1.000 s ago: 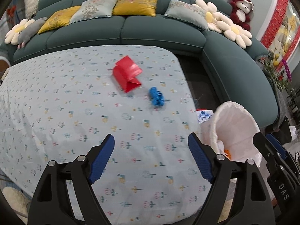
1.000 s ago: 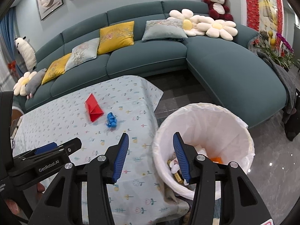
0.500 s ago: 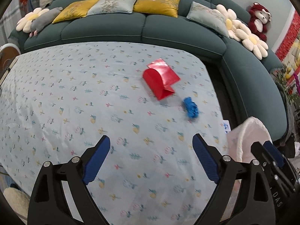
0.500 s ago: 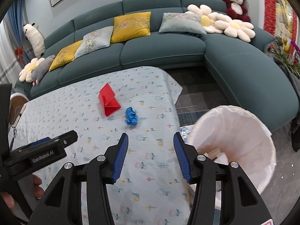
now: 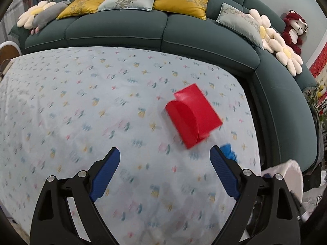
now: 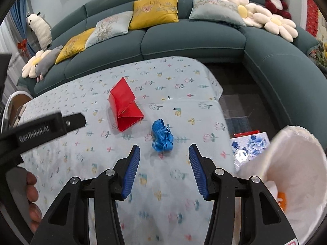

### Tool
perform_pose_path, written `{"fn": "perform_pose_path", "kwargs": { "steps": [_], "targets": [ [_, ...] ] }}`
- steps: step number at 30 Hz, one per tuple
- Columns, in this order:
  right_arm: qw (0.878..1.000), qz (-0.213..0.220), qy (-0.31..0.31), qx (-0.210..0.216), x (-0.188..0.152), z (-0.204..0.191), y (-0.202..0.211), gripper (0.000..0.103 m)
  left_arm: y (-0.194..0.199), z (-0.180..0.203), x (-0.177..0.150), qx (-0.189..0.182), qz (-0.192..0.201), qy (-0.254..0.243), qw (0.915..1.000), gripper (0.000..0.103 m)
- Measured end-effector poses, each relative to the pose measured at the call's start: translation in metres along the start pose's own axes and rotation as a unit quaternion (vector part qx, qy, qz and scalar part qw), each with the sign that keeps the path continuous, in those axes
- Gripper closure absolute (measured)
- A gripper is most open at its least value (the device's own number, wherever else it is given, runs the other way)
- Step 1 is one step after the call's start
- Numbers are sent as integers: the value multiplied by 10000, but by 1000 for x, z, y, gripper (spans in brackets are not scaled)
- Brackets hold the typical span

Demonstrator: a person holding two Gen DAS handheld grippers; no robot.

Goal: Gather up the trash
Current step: 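Grasp the red paper box with the left gripper while the right gripper grasps the blue ribbon, then carry the red box and blue ribbon over the wastebasket and open both grippers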

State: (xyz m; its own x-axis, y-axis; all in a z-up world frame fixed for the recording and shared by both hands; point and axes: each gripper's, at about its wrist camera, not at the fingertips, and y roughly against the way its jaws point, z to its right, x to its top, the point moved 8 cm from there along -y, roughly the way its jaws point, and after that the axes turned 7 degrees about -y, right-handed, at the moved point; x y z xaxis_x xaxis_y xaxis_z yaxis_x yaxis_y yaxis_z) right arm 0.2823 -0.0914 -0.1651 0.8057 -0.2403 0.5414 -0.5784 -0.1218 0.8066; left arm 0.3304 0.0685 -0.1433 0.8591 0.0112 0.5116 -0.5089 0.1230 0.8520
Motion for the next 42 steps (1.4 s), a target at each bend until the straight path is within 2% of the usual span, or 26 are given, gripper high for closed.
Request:
{"fn": "perform_pose_path", "kwargs": {
  "steps": [6, 14, 17, 19, 20, 21, 22, 26, 33, 42],
  "targets": [
    [9999, -88, 109, -3, 10, -7, -36, 54, -40, 10, 25, -78, -157, 88, 9998, 18],
    [9996, -265, -19, -72, 8, 8, -69, 57, -79, 26, 30, -44, -426, -28, 9991, 20],
    [9997, -229, 3, -70, 10, 10, -71, 61, -89, 28, 27, -94, -557, -59, 9984, 35],
    [9997, -232, 27, -44, 12, 9, -74, 69, -92, 29, 24, -168, -621, -75, 9979, 45],
    [9997, -249, 39, -37, 12, 8, -74, 77, -93, 30, 22, -190, -641, -104, 9977, 56],
    [9997, -255, 49, -38, 11, 7, -74, 79, -93, 31, 19, -194, -668, -175, 9974, 67],
    [9996, -262, 49, -17, 11, 7, -74, 79, -92, 33, 17, -199, -674, -256, 9972, 69],
    [9996, -289, 44, 26, 4, 7, -67, 83, -83, 34, 10, -212, -617, -404, 9970, 96],
    [9998, -207, -42, 32, -5, 13, -37, 84, -58, 44, -11, -279, -593, -552, 9963, 102],
    [9997, 27, -251, -62, -17, 38, 20, 84, -12, 74, -44, -432, -499, -750, 9950, 103]
  ]
}}
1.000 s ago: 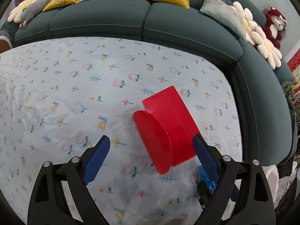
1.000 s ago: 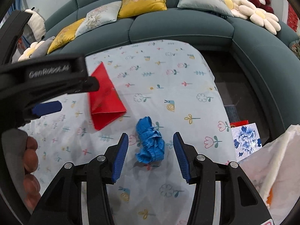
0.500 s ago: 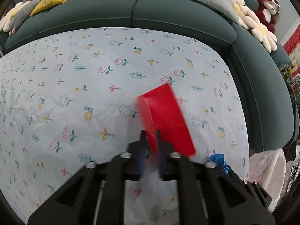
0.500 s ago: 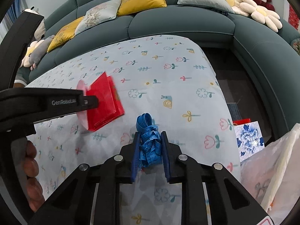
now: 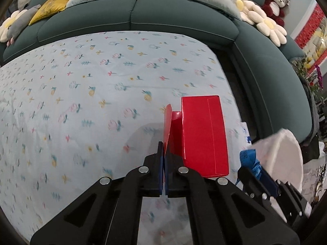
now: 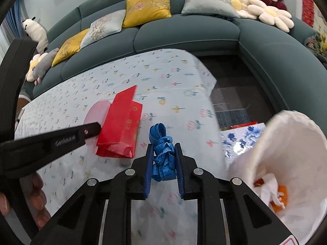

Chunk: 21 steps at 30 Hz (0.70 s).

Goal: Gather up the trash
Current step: 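Carry the red box and blue ribbon over the wastebasket and open both grippers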

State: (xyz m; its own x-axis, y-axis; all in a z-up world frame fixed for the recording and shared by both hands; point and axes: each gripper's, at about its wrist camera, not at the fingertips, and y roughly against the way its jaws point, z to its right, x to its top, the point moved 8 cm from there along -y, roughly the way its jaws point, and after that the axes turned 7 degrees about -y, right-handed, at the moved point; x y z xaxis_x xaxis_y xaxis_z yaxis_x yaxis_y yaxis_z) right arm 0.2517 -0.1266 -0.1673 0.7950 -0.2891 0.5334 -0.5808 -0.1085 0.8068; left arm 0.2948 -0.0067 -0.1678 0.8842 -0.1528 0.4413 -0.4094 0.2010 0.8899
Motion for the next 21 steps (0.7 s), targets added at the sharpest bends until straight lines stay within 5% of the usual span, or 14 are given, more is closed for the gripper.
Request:
{"fn": "perform_pose_path", "kwargs": {
  "steps": [21],
  "targets": [
    [9919, 734, -907, -512, -22, 127, 124, 84, 67, 134, -43, -539, 256, -716, 9956, 103]
  ]
}}
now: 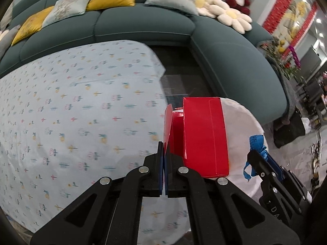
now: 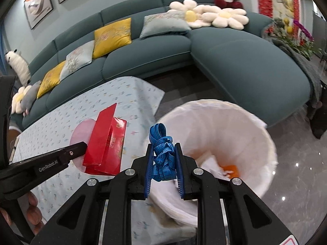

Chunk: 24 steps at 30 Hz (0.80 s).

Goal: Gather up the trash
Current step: 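Carry the red box and blue ribbon over the wastebasket and open both grippers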

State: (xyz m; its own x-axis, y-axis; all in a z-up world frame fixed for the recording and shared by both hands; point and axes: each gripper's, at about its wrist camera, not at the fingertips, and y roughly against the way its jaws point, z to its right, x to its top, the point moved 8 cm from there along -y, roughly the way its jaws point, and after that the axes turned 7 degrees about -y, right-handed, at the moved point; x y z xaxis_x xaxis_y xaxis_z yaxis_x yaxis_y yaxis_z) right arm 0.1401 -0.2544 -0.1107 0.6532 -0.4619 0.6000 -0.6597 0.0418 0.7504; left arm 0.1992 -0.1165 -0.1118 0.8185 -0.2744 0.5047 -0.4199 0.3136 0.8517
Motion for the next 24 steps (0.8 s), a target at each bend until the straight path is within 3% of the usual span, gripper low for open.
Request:
{"fn": "perform_pose_path", "kwargs": {
  "steps": [11, 14, 16, 18, 24],
  "targets": [
    [9990, 81, -408, -182, -1, 52, 13, 84, -10, 62, -1, -267, -148, -382, 9988, 102],
    [9987, 85, -465, -208, -2, 59, 13, 84, -17, 73, -1, -295, -210, -447, 9983, 98],
    [9984, 90, -517, -210, -1, 64, 12, 84, -20, 78, 0, -284, -217, -458, 9983, 87],
    [9982, 91, -550, -207, -1, 68, 12, 84, -22, 79, 0, -215, -194, -463, 9985, 64],
    [9983, 78, -534, -201, 2, 69, 6, 84, -25, 78, -1, -188, -185, -420, 9988, 61]
  ]
}}
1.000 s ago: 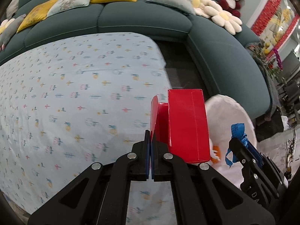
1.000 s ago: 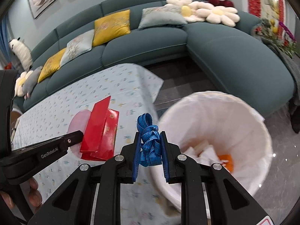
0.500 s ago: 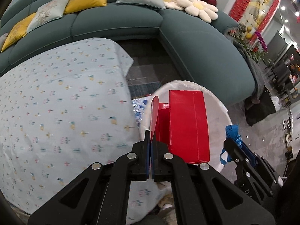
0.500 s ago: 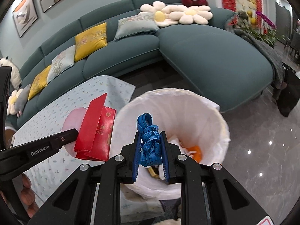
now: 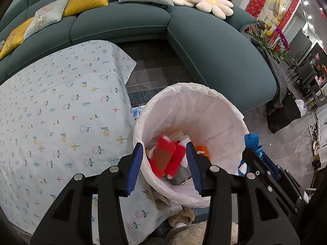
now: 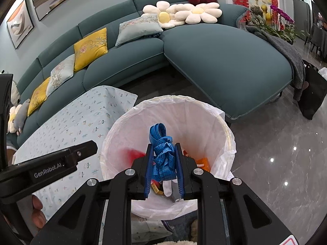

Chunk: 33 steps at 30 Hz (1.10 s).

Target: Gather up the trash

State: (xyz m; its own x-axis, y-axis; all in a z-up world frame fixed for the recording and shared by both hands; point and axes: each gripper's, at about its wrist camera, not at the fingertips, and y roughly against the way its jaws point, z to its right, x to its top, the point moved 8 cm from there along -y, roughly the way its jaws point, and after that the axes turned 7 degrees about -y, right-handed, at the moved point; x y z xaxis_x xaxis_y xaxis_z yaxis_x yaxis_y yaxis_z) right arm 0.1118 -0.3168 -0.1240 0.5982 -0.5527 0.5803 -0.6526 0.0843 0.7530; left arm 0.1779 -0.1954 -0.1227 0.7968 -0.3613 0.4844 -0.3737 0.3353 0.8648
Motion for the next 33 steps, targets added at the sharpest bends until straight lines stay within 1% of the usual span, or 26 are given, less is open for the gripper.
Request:
{"fn": "perform_pose_path", "kwargs": {
  "steps": [3, 10, 12, 14, 20, 24, 31, 33],
  "targets": [
    [10000, 12, 22, 16, 2, -3, -1, 83, -1, -6, -1, 21, 0, 78, 10000, 57],
    [9999, 85, 108, -33, 5, -11, -1, 80, 4, -20, -5, 118, 44, 208, 9997, 52],
    [9998, 114, 133, -44, 7, -13, -1, 75, 6, -25, -8, 151, 54, 253, 9996, 46],
    [9998, 137, 146, -40, 7, -14, 0, 72, 9, -29, -10, 202, 81, 298, 9993, 44],
    [9997, 147, 179, -52, 7, -19, 3, 69, 15, -37, -14, 236, 98, 380, 9989, 44],
    [9996, 190, 196, -43, 7, -24, 8, 62, 22, -42, -16, 296, 152, 407, 9986, 41],
    [9994, 200, 266, -48, 1, -31, 17, 54, 34, -52, -22, 347, 219, 486, 9980, 41],
    [9994, 194, 287, -53, -1, -34, 20, 49, 37, -53, -23, 362, 240, 502, 9978, 39]
  ]
}}
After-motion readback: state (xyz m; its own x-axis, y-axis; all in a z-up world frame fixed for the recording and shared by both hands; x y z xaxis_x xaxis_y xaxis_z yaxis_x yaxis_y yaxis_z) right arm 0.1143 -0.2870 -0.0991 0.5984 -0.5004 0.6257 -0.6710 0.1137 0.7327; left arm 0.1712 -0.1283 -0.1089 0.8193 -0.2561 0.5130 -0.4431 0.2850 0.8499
